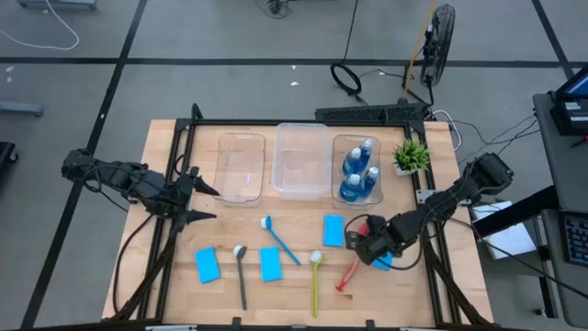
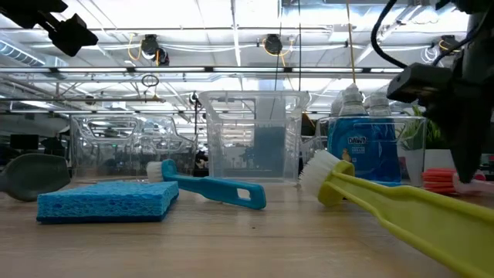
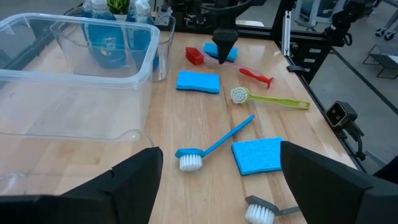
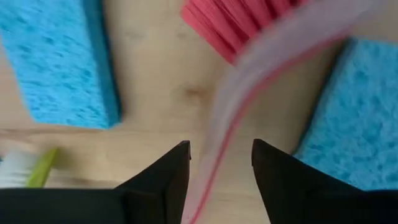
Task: Pick & Place Kitchen Sink Supplies
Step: Put the red dishwashing brush into the middle transparent bin
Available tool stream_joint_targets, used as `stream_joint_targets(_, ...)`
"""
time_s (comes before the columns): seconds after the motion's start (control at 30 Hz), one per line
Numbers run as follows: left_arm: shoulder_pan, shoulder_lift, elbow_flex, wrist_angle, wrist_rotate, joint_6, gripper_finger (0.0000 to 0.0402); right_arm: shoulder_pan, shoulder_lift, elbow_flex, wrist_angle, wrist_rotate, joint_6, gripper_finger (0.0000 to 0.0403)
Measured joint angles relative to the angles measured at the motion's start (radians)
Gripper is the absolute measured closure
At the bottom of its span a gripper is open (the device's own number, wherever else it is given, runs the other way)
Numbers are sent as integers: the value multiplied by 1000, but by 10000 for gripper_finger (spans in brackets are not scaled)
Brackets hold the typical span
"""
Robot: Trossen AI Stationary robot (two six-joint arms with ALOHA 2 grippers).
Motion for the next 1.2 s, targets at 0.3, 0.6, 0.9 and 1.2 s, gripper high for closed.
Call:
stream_joint_targets(0.3,0,0,0,0,-15,3,90,0,31,-29,42,-31,-2,273)
stream_joint_targets(0.6,0,0,0,0,-24,3,100,1,34,-29,36,-32,-9,325)
stream_joint_targets(0.9,0,0,0,0,-25,2,84,0,35,-30,65,-21,-12,366)
stream_joint_targets(1.2,0,0,0,0,-25,1,81,4,8,17,86,-27,-53,368)
